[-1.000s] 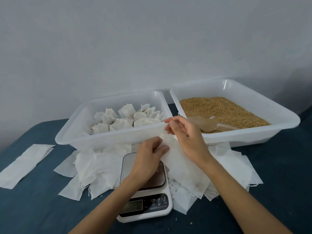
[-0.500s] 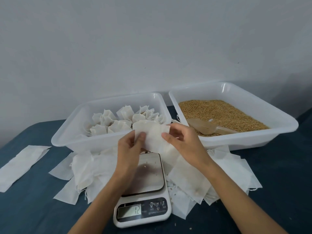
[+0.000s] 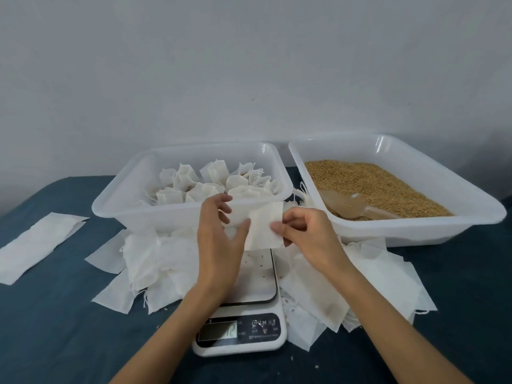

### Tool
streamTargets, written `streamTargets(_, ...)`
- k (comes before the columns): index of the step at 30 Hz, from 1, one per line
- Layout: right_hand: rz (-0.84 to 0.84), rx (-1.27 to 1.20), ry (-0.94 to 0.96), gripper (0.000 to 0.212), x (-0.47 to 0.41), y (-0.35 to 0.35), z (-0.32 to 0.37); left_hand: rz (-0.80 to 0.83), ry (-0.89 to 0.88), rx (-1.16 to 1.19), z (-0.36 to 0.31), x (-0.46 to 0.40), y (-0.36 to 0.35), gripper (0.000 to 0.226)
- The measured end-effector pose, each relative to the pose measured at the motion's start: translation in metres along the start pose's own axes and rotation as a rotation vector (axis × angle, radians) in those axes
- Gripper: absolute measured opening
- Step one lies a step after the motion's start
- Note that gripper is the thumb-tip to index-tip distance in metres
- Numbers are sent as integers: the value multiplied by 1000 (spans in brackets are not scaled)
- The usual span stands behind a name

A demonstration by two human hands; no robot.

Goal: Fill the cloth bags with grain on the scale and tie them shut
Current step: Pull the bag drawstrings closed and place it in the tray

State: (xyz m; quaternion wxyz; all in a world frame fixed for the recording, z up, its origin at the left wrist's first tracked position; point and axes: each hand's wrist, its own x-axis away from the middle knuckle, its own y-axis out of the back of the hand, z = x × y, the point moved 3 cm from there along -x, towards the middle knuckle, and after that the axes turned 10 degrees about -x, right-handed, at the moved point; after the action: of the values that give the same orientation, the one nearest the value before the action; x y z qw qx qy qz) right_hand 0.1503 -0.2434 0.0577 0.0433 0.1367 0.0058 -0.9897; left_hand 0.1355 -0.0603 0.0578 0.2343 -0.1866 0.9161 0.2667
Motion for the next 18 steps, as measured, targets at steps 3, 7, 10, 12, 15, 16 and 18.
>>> streamTargets(3, -17, 64, 50, 29, 4, -6, -1, 148, -131, 119, -14, 7, -5, 26)
streamTargets(7, 16, 75, 72, 37, 7, -11, 2, 311, -43, 300, -15, 10, -10, 14)
streamTargets(10, 32, 142, 100, 34, 10, -12, 4, 357, 46, 396, -12, 6, -8, 12)
streamTargets(12, 69, 166, 111, 30, 11, -16, 5, 400, 85, 451, -12, 5, -8, 14)
streamTargets(15, 130, 98, 128, 20, 11, -18, 9, 395, 115, 457, -8, 3, -8, 11)
streamTargets(16, 136, 67, 135, 13, 10, -18, 11, 375, 126, 452, -6, 1, -7, 14)
streamTargets(18, 97, 54, 164, 7, 10, -15, 12, 329, 142, 444, -3, -1, -5, 14)
